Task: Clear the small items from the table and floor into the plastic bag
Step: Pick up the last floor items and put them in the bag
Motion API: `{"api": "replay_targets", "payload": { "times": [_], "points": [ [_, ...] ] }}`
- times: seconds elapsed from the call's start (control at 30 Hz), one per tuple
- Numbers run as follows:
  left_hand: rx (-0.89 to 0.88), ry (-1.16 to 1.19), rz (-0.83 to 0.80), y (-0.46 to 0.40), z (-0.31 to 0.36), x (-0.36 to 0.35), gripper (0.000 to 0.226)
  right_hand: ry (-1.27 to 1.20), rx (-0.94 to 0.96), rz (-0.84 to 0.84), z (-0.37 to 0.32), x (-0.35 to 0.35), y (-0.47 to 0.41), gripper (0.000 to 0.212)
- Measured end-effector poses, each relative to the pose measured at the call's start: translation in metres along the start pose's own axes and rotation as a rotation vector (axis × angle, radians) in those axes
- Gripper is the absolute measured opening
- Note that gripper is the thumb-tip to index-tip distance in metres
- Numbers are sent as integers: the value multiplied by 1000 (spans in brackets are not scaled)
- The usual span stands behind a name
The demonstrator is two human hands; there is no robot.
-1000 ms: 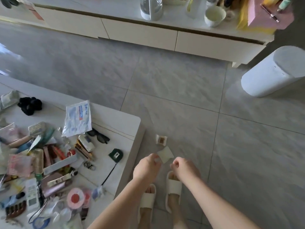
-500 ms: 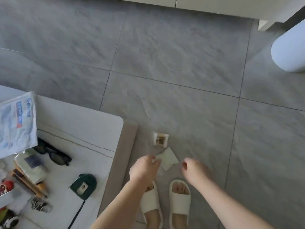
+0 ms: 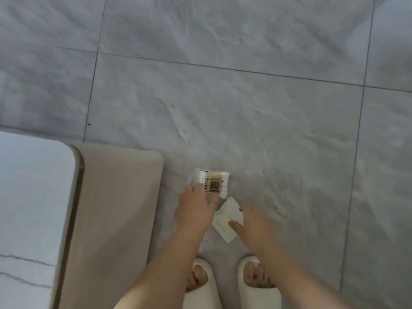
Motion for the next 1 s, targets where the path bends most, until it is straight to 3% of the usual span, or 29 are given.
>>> {"api": "replay_targets", "payload": {
  "times": [0.2, 0.33, 0.43, 0.53, 0.63, 0.77, 1.0],
  "points": [
    [136, 121, 186, -30, -4, -31, 75, 69, -53, 160, -2, -32, -22, 56],
    [233, 236, 255, -44, -6, -39, 78, 74, -64, 193, -3, -37, -29, 48],
    [313, 387, 213, -48, -7, -39, 67, 28, -55, 151, -3, -33, -28, 37],
    [314, 355, 112, -39, -3, -32, 48, -71, -74, 113, -2, -19, -19, 33],
    [312, 389, 103, -20, 3, -12, 46, -155, -109, 113, -2, 6, -3, 35],
    [348, 564, 82, 21, 18, 34, 38, -274, -184, 136, -10, 53, 30, 28],
    [369, 708, 105, 124, 43, 138, 30, -204, -164, 147, -65, 159, 117, 27]
  ]
}}
Point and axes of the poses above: each hand's wrist, its own y-axis away from the middle knuckle, its own x-axis out of the back of the hand, z = x × y, the point moved 2 cm from there along -y, towards the middle knuckle, and after that the axes turned 8 degrees about z, right-handed, at the moved point
